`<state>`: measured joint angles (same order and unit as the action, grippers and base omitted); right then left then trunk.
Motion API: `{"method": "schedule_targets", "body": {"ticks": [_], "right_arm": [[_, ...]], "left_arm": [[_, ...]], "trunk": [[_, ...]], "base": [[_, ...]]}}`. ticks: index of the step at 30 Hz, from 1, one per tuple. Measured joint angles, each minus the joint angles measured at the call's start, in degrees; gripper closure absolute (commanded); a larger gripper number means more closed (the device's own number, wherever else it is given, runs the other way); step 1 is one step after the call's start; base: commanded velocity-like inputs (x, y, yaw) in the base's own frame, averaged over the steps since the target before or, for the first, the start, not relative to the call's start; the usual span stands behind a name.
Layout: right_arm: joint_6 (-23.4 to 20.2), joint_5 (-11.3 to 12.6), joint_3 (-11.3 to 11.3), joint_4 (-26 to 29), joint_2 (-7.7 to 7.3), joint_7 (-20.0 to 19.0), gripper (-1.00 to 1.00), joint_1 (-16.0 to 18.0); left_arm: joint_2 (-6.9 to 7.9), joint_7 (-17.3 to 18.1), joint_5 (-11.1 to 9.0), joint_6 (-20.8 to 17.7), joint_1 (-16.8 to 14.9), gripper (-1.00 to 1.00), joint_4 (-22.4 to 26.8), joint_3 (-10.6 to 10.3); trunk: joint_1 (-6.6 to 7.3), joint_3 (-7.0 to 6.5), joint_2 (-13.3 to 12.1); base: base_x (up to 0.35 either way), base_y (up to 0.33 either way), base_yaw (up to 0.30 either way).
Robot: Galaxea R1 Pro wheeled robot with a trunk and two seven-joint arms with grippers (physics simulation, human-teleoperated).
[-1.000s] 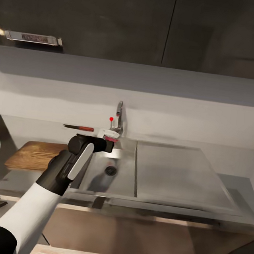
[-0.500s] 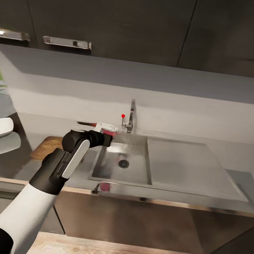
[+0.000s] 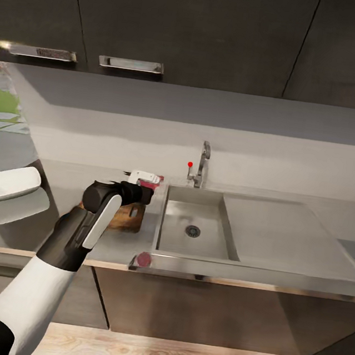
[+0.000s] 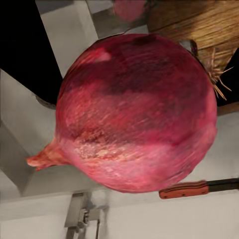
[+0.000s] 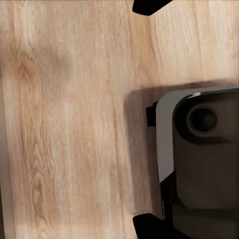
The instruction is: In the kitchen, take the Vidalia onion out of the sink, dice it on the chopping board with the paring knife, put the diced onion into the bowl on the countertop, then place both the paring knife and the chopping board into the sink.
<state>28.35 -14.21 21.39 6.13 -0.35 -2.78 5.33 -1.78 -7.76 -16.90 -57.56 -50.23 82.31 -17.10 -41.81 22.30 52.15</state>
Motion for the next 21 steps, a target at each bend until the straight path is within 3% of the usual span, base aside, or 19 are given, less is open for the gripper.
{"method": "schedule_targets", "body": {"ticks": [10,14,21], "right_arm": [[0.0,0.0,0.02,0.04,0.0,0.0,-1.0,0.0],[0.0,0.02,0.03,0.03,0.0,0.0,-1.0,0.0],[0.0,0.01,0.05,0.02,0.0,0.0,-1.0,0.0]], "left_arm": [[0.12,0.0,0.02,0.0,0.0,1.0,-0.54,0.01],[1.04,0.0,0.02,-0.01,0.0,1.0,-0.71,0.0],[1.2,0.0,-0.1,0.04,0.06,1.0,-1.31,0.0]], "trunk": [[0.0,0.0,0.0],[0.0,0.0,0.0],[0.0,0.0,0.0]], "base": [[0.0,0.3,0.0],[0.0,0.3,0.0],[0.0,0.291,0.0]]}}
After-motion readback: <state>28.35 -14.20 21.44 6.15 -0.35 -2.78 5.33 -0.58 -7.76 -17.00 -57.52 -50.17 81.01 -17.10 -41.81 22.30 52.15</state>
